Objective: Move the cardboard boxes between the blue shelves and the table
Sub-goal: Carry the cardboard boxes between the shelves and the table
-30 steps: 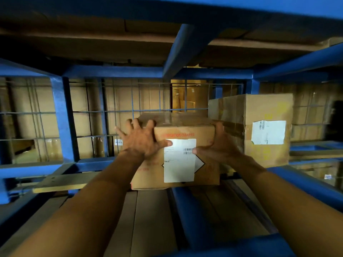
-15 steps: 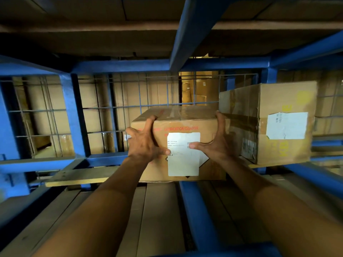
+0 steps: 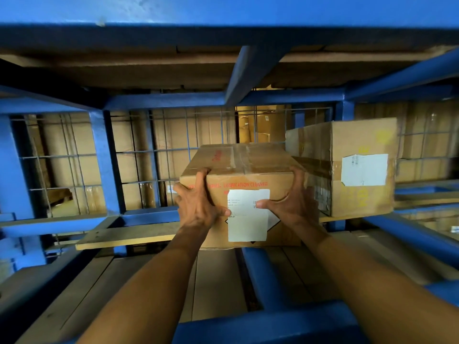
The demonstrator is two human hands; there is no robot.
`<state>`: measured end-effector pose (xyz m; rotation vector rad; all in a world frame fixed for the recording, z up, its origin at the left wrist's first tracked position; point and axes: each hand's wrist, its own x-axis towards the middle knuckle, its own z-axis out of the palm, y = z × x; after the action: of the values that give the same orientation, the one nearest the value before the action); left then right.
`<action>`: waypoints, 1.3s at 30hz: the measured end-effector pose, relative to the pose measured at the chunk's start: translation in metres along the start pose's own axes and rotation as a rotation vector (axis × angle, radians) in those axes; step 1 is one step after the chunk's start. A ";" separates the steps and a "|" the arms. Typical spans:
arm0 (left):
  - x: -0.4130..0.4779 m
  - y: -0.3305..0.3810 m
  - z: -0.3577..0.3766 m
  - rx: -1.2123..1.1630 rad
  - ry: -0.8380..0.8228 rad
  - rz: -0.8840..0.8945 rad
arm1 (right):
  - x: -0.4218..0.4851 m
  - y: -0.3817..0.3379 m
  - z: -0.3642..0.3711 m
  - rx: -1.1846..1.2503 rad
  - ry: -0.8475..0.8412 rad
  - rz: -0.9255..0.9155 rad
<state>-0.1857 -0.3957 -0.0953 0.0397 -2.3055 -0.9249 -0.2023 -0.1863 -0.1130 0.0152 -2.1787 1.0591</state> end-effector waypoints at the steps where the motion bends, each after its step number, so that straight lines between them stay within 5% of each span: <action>1: -0.003 0.002 -0.004 -0.001 -0.009 0.005 | -0.005 -0.003 -0.004 0.000 0.004 0.002; 9: -0.012 0.010 -0.056 -0.043 -0.087 0.129 | -0.051 -0.058 -0.047 -0.123 0.032 0.149; 22: -0.074 0.016 -0.140 -0.355 -0.354 0.354 | -0.201 -0.181 -0.125 -0.409 0.353 0.302; 39: -0.260 0.222 -0.138 -0.689 -0.636 0.664 | -0.351 -0.202 -0.359 -0.760 0.822 0.512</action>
<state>0.1442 -0.2471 -0.0254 -1.3844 -2.1142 -1.4161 0.3330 -0.1692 -0.0339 -1.1546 -1.6787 0.2902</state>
